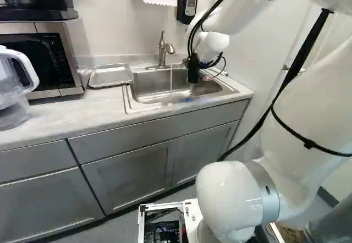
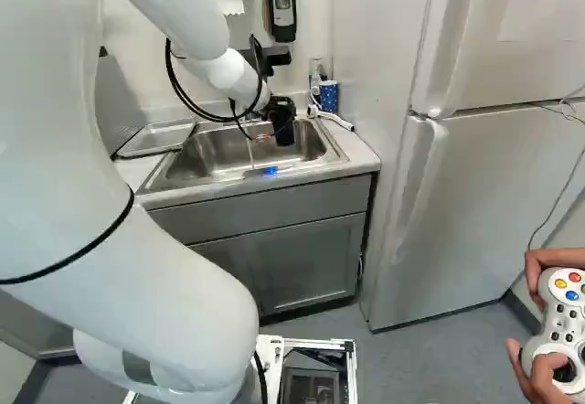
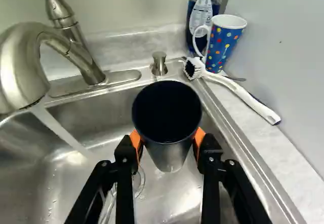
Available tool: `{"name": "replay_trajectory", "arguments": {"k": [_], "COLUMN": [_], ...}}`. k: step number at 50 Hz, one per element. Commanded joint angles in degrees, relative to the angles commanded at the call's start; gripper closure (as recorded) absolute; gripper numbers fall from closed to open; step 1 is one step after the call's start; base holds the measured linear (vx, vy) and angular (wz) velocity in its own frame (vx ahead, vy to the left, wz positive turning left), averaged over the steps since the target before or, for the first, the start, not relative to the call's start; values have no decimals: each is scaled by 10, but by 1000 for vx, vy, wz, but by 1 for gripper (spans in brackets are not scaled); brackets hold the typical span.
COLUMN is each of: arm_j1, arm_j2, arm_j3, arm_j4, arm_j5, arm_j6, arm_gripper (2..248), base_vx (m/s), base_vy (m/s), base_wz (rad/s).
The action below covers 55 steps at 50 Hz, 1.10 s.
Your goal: Rinse the cup and place it in the tray
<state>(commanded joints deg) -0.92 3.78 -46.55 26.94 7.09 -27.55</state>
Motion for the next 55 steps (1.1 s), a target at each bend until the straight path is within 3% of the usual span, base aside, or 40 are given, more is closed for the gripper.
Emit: {"name": "replay_trajectory", "arguments": {"k": [18, 33, 40, 55], "arm_j1": [12, 37, 51, 79], "arm_j2": [1, 0, -2, -6], "arm_j3": [0, 0, -2, -6], "arm_j4": [-25, -49, -62, -89], "arm_j5": [-37, -65, -75, -88], "arm_j6": [0, 1, 28, 115], "arm_gripper": [130, 130, 130, 130], "base_vx": [0, 0, 0, 0], "base_vy": [0, 0, 0, 0], "base_wz": [0, 0, 0, 0]}}
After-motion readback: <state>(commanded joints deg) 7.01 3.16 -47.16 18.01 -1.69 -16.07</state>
